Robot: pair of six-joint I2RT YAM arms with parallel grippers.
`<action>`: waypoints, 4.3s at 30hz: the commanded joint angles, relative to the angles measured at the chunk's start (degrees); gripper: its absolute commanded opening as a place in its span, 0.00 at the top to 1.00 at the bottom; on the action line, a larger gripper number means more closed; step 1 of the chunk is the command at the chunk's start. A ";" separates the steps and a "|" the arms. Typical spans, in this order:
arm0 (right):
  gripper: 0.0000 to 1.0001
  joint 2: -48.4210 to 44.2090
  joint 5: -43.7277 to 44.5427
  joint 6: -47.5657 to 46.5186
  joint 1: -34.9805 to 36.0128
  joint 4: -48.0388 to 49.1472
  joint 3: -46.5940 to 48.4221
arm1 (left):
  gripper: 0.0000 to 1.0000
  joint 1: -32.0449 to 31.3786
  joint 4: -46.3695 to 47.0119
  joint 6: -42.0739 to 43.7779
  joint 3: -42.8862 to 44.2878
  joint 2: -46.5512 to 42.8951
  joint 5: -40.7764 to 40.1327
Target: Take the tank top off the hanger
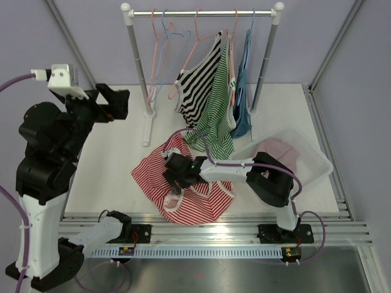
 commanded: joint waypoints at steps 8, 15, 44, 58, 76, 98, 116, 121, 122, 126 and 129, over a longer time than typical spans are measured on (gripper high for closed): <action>1.00 -1.84 3.12 2.06 0.98 0.24 1.45 | 0.01 -0.05 4.85 -0.80 -33.64 -20.75 1.14; 1.00 -18.20 7.59 2.23 0.98 -3.62 2.40 | 0.01 -0.05 8.02 -0.80 -51.33 -33.42 -7.03; 1.00 -53.99 34.18 7.08 -28.00 -38.10 2.08 | 0.01 6.27 4.43 -5.10 -43.63 -32.48 -4.15; 0.55 -42.74 5.49 9.87 -52.19 -17.59 -20.36 | 0.01 5.92 2.21 -4.49 -11.11 -5.94 13.95; 0.01 -70.85 -14.05 2.66 -52.01 -18.49 -8.39 | 0.09 -4.71 11.80 9.66 20.78 36.34 11.50; 0.13 -74.91 -27.90 3.11 -52.10 -21.38 -10.95 | 0.91 -5.33 14.70 12.82 35.94 56.58 11.77; 0.09 -73.59 -33.17 3.29 -52.10 -19.81 -7.96 | 1.00 -6.82 9.08 12.12 35.50 43.67 2.19; 0.00 -72.63 -35.63 4.16 -52.10 -17.78 -6.56 | 1.00 -6.82 1.62 8.87 35.50 38.48 1.93; 0.00 -72.28 -36.07 4.25 -52.10 -17.26 -6.21 | 1.00 -6.82 0.56 8.43 35.24 37.34 2.19; 0.01 -69.73 -41.60 5.66 -52.10 -12.87 -5.58 | 1.00 -6.82 -5.06 6.41 33.13 28.74 5.60; 0.00 -67.97 -48.10 10.83 -52.10 -4.27 -7.42 | 1.00 -6.82 -8.23 4.40 30.32 24.16 9.98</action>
